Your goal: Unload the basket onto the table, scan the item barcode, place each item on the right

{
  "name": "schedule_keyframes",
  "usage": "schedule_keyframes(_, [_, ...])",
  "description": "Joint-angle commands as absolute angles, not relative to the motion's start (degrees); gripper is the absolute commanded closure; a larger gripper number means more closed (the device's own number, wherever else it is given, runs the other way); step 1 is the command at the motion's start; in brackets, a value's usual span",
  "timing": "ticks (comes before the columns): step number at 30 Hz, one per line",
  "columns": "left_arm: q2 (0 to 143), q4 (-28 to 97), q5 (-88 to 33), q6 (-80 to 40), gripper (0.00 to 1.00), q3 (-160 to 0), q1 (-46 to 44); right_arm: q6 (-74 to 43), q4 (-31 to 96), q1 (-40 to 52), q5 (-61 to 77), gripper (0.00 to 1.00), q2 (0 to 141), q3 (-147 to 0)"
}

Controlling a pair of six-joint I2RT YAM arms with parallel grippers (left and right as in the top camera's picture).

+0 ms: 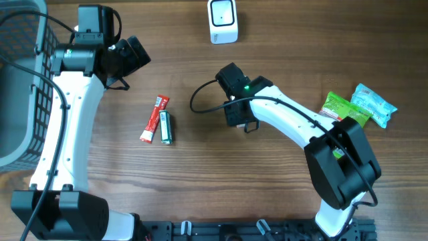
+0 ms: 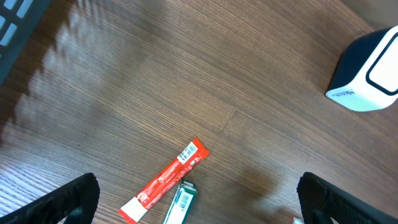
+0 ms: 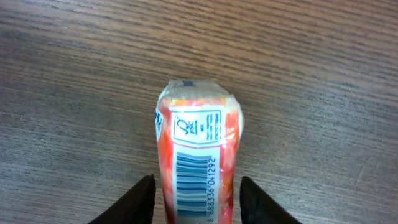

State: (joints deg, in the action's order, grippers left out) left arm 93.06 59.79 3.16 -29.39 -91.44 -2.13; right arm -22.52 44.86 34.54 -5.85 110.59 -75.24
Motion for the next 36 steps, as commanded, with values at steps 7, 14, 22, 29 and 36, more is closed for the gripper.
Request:
schedule_keyframes(7, [92.79,59.66,3.31,-29.15,0.00,-91.11,-1.85,-22.46,40.38,34.41,-6.92,0.60,111.66,-75.24])
schedule_keyframes(14, [92.79,59.66,3.29,-29.15,0.00,-91.11,-1.85,-22.46,40.03,34.41,-8.23,0.54,111.66,-75.24])
schedule_keyframes(22, [92.79,59.66,3.31,-29.15,0.00,-91.11,-1.85,-22.00,38.13,34.41,-9.45,0.56,111.68,-75.24])
schedule_keyframes(29, [92.79,59.66,3.31,-29.15,0.00,-91.11,-1.85,-21.02,37.15,34.41,-9.45,0.55,111.66,-75.24])
schedule_keyframes(36, [92.79,59.66,3.31,-29.15,0.00,-91.11,-1.85,-20.97,36.25,34.41,-9.67,0.71,111.68,-75.24])
